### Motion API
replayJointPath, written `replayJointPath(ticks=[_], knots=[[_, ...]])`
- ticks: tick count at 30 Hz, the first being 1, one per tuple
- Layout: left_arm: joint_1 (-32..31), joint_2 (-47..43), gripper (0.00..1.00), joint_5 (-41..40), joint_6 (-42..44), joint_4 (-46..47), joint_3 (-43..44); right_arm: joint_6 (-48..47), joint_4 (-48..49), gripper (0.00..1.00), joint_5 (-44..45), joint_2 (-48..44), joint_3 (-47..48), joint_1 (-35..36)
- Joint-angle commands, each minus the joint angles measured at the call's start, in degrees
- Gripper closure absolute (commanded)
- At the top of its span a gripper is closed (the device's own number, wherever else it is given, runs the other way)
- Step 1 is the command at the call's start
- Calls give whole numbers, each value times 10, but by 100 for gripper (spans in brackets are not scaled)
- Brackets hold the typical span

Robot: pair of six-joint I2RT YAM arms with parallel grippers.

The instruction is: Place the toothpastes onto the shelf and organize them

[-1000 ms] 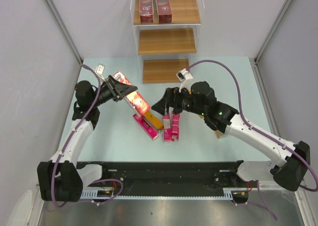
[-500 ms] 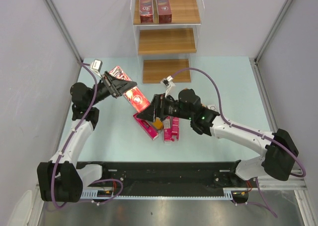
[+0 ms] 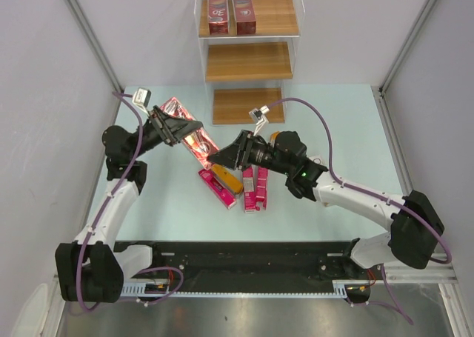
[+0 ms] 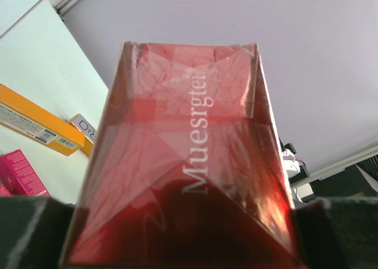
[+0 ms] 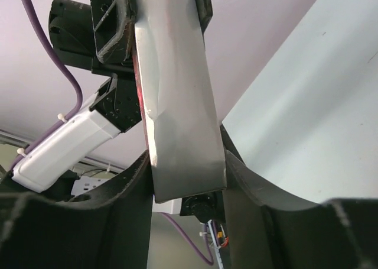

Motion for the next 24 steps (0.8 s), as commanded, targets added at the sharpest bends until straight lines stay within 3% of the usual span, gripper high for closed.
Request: replayJointPath(ticks=[1,2,3,6,10,14,18,24], knots=[[1,-15,50,4,-1,30,-1,15,58,62,-2,-1,0,-1],[1,-15,46,5,-1,30,-4,15,58,63,-2,-4,0,-3],[1,-16,32,5,1,30,-5,14,57,66,-1,-8,-1,-3],[1,-19,2,8,22,9,-4,4,43,71,7,-24,-2,-10],[1,-29,0,1,96,-87,21,-15,7,73,34,-55,-2,-27],[2,-42,1,-36,204,-250,74,-32,-52,74,54,-92,-2,-50],[1,-57,0,-124,319,-426,112,-52,-119,75,72,-141,-2,-80],[0,-66,0,-255,413,-559,160,-77,-202,76,75,-195,-2,-121]])
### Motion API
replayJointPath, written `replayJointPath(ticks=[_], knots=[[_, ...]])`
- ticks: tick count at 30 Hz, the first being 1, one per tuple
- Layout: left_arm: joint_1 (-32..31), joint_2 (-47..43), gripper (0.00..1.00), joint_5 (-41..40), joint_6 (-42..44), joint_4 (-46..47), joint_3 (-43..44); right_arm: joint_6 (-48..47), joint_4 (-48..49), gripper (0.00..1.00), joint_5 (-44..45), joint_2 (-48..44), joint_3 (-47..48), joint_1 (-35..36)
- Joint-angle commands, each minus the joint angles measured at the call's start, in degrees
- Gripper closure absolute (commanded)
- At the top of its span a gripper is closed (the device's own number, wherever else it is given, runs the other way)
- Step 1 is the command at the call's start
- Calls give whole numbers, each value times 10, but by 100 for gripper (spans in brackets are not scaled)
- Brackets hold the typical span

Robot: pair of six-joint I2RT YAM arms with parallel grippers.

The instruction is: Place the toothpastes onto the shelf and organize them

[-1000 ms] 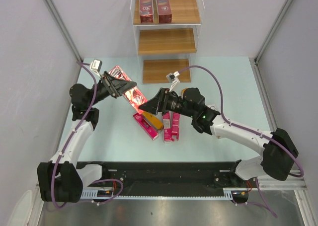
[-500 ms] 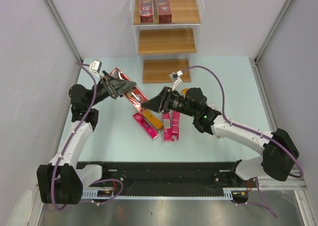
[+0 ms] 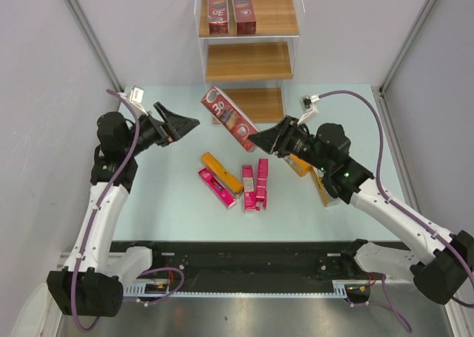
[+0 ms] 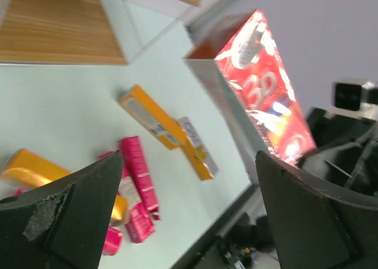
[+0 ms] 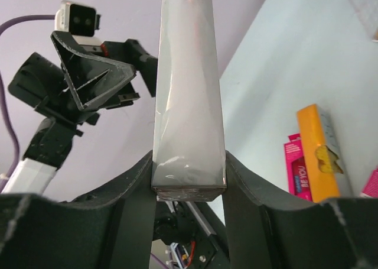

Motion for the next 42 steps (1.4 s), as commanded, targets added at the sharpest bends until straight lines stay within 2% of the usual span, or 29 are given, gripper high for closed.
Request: replayJointPath(ticks=[1,4,5,8,20,27,35,42], knots=[[0,-12,0,-165,119,-176,55,-31,-45,76,12,-52,8,-19],[-4,-20,0,-247,146,-238,78,-39,-67,76,12,-69,8,-33],[-5,-22,0,-303,150,-255,87,-40,-71,76,12,-73,8,-35],[-6,-23,0,-370,146,-299,101,-45,-83,77,10,-82,8,-44],[-6,-3,0,-338,150,-291,84,-44,-64,78,-19,-58,33,-67],[-8,5,0,-314,155,-288,80,-83,-84,79,-29,32,149,-84],[-17,15,1,-299,157,-283,74,-114,-143,79,-49,164,393,-117],[-25,26,0,-285,156,-271,63,-81,-177,80,-41,302,613,-158]])
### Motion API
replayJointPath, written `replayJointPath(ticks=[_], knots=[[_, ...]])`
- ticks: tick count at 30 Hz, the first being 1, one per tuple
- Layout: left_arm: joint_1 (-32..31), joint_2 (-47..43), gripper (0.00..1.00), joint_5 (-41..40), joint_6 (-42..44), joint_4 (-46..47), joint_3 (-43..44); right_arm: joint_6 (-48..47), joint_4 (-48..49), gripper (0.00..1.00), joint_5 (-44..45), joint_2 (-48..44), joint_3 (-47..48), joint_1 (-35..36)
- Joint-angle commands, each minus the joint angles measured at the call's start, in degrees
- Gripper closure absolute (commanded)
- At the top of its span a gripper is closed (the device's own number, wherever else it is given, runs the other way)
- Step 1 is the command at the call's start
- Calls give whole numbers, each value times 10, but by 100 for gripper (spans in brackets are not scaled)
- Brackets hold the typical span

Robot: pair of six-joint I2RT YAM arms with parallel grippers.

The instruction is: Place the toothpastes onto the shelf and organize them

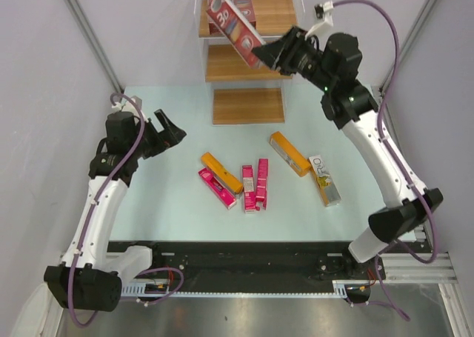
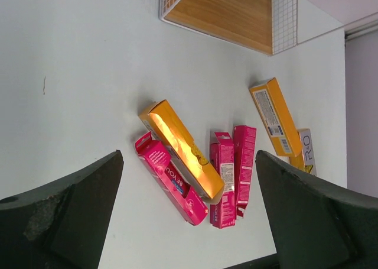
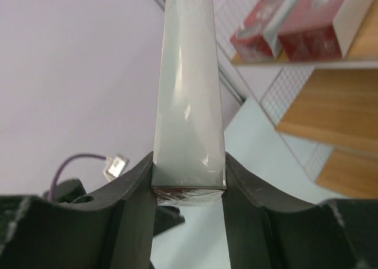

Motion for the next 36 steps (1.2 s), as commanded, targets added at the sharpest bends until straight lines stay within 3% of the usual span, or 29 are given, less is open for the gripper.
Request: replayJointPath(ticks=[1,11,19,36], knots=[[-9,4,0,15,11,19,-7,26,7,80,0,65,138,-36],[-17,-1,0,30,8,31,-29,126,-32,82,32,232,364,-94],[-18,-4,0,40,13,39,-41,127,-12,81,88,222,303,-94],[-23,11,0,39,29,19,-31,163,18,71,137,275,302,-70]])
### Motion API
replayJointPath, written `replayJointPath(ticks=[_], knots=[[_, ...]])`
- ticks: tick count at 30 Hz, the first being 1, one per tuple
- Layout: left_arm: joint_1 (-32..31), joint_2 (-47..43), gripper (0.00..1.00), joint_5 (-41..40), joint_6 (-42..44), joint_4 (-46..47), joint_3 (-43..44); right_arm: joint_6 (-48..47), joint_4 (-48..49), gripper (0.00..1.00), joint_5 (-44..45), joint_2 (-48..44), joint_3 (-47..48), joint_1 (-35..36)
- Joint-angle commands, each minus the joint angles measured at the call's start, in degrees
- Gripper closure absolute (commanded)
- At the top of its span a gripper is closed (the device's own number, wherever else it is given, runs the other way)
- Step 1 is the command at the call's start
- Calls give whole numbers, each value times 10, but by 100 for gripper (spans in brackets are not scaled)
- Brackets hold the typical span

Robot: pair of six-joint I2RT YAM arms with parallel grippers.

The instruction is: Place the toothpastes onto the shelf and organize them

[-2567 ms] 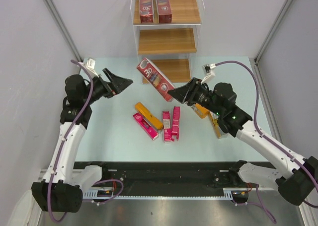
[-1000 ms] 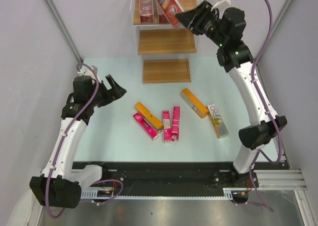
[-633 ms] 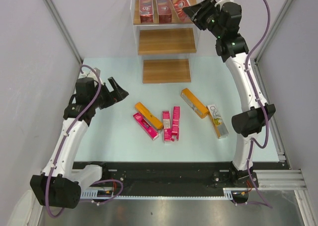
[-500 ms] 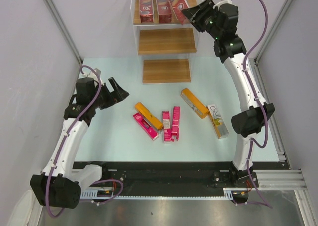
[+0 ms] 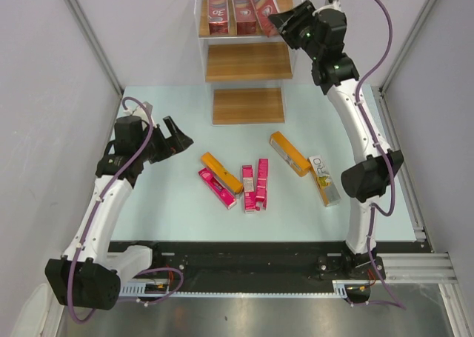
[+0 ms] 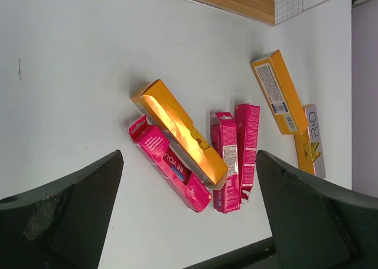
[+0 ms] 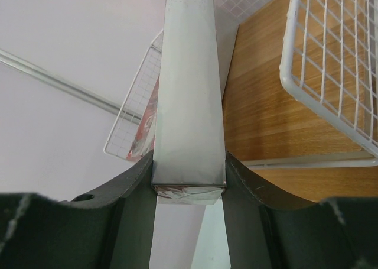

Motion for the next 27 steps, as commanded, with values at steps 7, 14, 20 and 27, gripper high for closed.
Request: replayJointPath(ticks=[7,14,20,27], knots=[[-6,4,0,7,25,-5,13,32,74,59,28,23,13,18],[-6,2,0,11,26,-5,13,21,49,27,5,35,36,27],[-7,4,0,12,32,-11,9,-1,36,14,-1,13,8,29],[-7,1,0,12,33,-13,6,-70,-25,9,29,-16,-2,38]])
